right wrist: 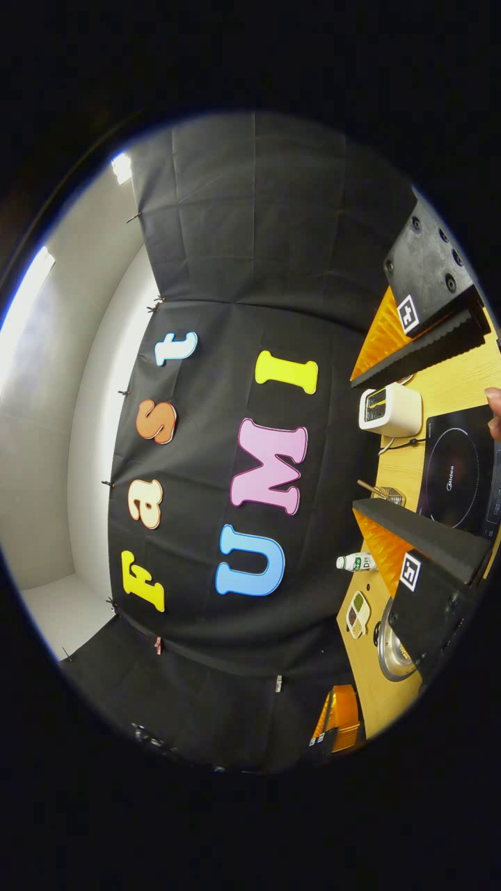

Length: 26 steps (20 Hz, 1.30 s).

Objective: First push the handle of the pot to place it horizontally, then grasp the pot with both hands and set it on the induction cooktop.

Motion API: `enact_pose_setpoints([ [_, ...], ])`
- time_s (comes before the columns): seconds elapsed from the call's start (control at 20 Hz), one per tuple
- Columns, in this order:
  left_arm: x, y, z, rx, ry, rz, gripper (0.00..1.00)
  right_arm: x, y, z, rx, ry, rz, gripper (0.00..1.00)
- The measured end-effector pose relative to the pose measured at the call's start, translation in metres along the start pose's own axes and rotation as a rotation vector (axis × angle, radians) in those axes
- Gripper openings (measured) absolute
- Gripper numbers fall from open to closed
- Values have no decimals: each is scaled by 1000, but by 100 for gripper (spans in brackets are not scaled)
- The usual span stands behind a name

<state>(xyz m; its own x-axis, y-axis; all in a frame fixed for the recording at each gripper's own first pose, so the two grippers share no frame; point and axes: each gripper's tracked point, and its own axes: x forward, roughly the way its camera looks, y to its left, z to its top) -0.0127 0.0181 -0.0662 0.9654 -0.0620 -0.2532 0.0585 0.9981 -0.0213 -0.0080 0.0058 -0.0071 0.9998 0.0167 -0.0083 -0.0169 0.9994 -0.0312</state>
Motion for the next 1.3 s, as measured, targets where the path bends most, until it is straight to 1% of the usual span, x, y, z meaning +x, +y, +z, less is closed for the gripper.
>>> enact_pose_setpoints([
  [0.15, 5, 17, -44, 43, 157, -8, 5, -2, 1, -7, 2, 16, 3, 98],
  [0.25, 6, 22, -79, 55, 274, -43, 5, -4, 1, -11, 7, 28, 2, 98],
  [0.45, 4, 15, -140, 13, 489, -161, 5, -4, -4, -14, 2, 38, -3, 98],
  [0.6, 3, 21, -180, 10, 645, -183, 4, -5, -8, -17, 2, 44, -10, 98],
  [0.7, 2, 19, -206, 0, 735, -207, 5, -6, -10, -19, 1, 50, -14, 98],
  [0.8, 5, 19, -225, -2, 803, -230, 5, -7, -13, -20, -2, 53, -19, 98],
  [0.95, 12, 20, -248, 15, 871, -250, 5, -7, -19, -21, 0, 57, -29, 98],
  [1.1, 26, 21, -265, 34, 917, -253, 5, -7, -26, -22, -3, 60, -44, 98],
  [1.3, 43, 13, -273, 42, 940, -264, 5, -8, -35, -26, -10, 69, -65, 98],
])
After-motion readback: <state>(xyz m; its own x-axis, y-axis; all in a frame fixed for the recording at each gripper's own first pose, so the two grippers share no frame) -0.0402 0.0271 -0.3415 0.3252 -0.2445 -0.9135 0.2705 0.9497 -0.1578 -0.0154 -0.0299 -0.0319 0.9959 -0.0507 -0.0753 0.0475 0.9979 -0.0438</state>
